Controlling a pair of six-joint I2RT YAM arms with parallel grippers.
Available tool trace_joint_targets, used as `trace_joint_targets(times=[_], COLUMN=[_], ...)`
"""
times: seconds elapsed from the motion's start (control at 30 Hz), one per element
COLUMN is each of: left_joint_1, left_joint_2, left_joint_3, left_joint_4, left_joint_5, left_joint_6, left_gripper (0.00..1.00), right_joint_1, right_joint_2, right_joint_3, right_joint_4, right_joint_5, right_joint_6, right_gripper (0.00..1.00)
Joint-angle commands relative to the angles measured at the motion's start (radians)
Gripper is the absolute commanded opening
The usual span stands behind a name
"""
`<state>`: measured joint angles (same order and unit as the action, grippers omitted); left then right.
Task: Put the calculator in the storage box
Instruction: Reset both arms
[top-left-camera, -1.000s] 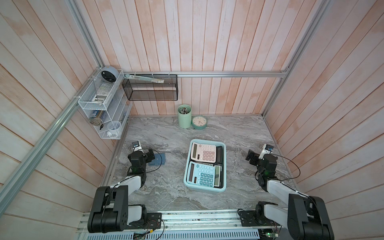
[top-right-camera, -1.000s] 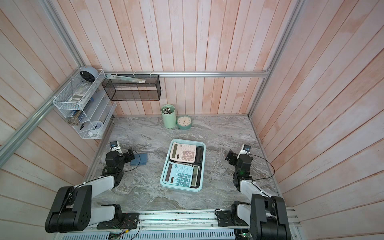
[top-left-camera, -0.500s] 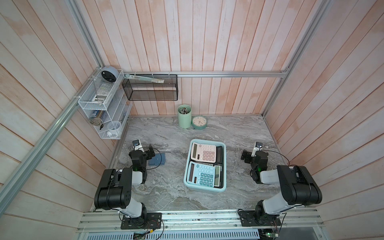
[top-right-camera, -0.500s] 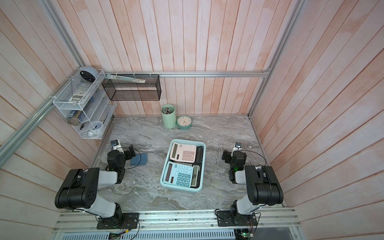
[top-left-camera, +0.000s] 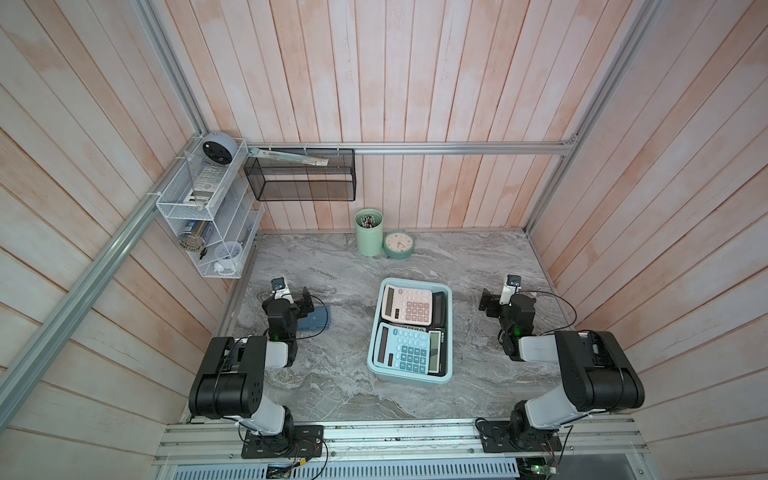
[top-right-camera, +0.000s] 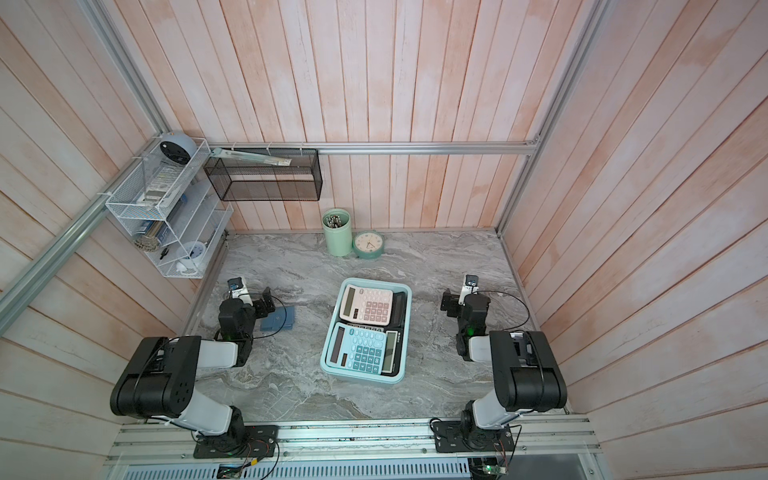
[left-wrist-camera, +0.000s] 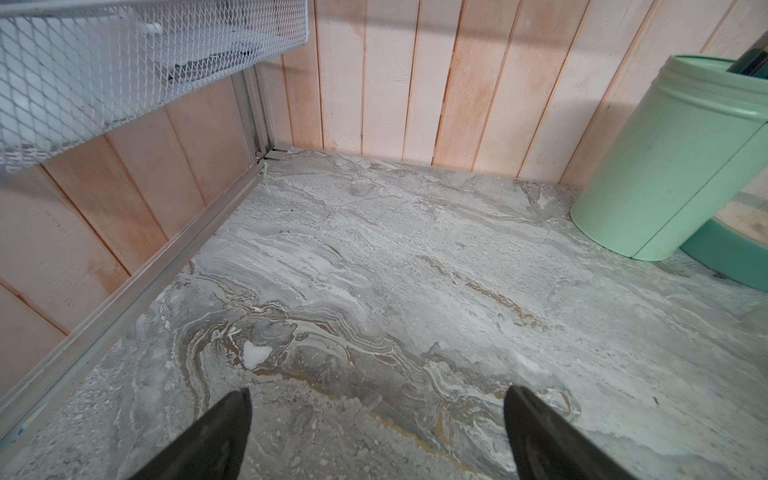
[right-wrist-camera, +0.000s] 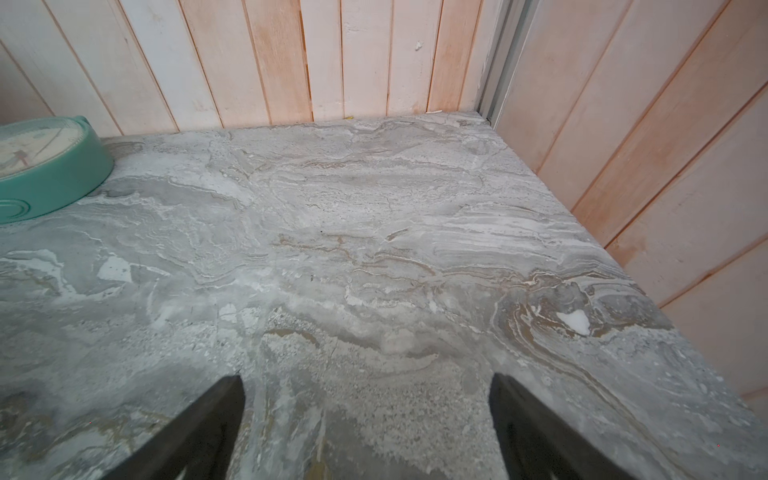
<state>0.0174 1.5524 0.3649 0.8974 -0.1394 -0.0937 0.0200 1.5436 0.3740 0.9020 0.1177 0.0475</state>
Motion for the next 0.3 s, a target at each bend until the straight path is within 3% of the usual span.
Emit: trace_joint_targets(times=[0.0, 0.27], left_joint_1=[-0.002, -0.002], left_joint_2=[0.005, 0.003], left_joint_3=[0.018, 0.017], left_joint_4=[0.008, 0.008], left_joint_5=[-0.017, -0.017], left_joint_6=[0.013, 0.014], left_gripper=[1.0, 1.0], right_joint_1=[0.008, 0.006], right_joint_2=[0.013, 0.014], right_joint_3=[-0.006, -0.003], right_joint_4=[0.034, 0.031], right_joint_5=[0.006, 0.002], right_joint_6=[-0.015, -0.015], right_gripper=[0.98, 0.98])
